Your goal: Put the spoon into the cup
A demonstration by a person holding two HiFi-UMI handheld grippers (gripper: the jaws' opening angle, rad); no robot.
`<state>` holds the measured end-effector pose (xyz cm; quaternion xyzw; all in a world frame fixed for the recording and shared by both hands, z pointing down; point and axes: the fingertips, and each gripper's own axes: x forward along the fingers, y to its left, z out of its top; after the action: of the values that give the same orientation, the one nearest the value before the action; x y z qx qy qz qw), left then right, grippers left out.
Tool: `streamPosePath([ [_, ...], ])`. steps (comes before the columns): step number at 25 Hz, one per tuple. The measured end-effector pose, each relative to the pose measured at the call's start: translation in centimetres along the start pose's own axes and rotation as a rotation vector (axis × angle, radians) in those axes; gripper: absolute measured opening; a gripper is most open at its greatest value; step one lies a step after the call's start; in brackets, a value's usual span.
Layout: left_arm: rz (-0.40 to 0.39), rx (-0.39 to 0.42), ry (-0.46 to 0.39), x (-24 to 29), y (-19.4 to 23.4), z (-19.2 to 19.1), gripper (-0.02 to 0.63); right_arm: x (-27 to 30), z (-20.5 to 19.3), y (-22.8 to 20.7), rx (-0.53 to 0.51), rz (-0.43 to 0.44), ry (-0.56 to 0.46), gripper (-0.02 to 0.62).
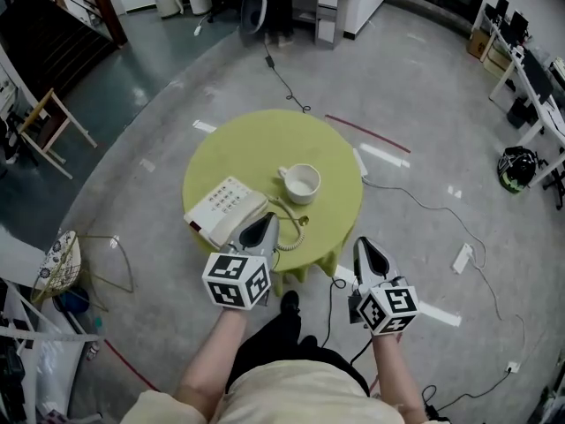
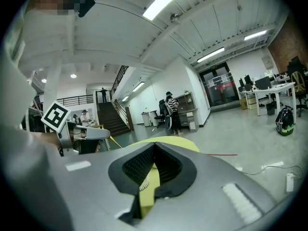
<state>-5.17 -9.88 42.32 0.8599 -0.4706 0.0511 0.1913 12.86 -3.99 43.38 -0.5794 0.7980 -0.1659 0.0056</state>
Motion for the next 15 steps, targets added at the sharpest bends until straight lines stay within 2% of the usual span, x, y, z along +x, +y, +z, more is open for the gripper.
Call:
streamPosePath([
  [15,-0.044,-0.034,0.019,6.0,4.7,2.2,0.006,6.4,0.1,-1.3,0.024,-0.068,0.028,0.000],
])
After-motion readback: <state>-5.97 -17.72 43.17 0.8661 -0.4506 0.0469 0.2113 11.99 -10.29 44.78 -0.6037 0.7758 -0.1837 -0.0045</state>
